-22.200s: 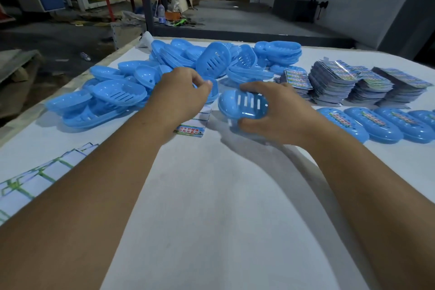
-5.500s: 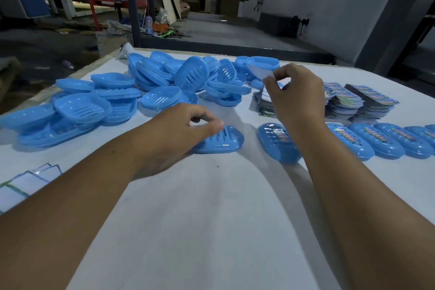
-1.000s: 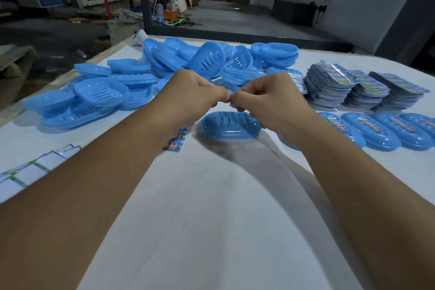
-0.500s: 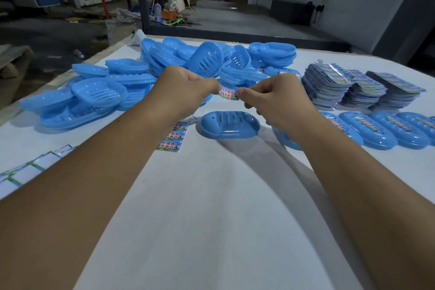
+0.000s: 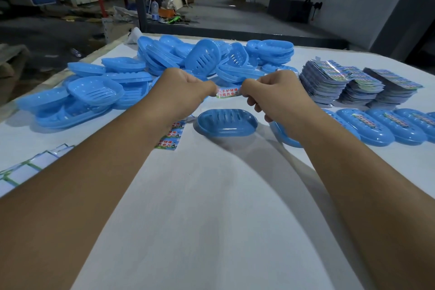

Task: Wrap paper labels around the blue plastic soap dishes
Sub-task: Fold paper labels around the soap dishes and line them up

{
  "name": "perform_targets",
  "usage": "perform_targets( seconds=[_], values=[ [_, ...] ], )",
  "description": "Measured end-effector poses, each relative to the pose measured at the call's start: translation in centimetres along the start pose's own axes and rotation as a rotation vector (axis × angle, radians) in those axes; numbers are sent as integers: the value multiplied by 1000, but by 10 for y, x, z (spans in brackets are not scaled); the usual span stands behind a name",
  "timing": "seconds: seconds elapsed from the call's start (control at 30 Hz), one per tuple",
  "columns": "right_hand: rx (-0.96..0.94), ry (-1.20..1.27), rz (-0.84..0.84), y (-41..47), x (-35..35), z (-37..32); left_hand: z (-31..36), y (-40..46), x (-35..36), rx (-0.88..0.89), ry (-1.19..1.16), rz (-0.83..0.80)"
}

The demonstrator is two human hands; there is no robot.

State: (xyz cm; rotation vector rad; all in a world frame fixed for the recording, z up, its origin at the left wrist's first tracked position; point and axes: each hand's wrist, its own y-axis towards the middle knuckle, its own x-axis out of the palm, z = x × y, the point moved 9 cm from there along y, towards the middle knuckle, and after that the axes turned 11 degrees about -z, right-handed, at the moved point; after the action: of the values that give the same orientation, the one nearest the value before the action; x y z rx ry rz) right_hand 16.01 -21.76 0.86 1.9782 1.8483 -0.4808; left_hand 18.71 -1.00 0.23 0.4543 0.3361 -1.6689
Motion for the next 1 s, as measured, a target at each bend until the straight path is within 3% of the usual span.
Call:
perform_targets(
  seconds=[0.2,0.63,1.0],
  values=[
    [59,-206,-96,1,5,6,-3,-3,17,-3,167,-129],
    [110,-394,-119,-2,8,7,-1,-3,23,37,381,-140],
    [140,-391,-158,-2,13,9,-2,-1,23,26,393,-115]
  ],
)
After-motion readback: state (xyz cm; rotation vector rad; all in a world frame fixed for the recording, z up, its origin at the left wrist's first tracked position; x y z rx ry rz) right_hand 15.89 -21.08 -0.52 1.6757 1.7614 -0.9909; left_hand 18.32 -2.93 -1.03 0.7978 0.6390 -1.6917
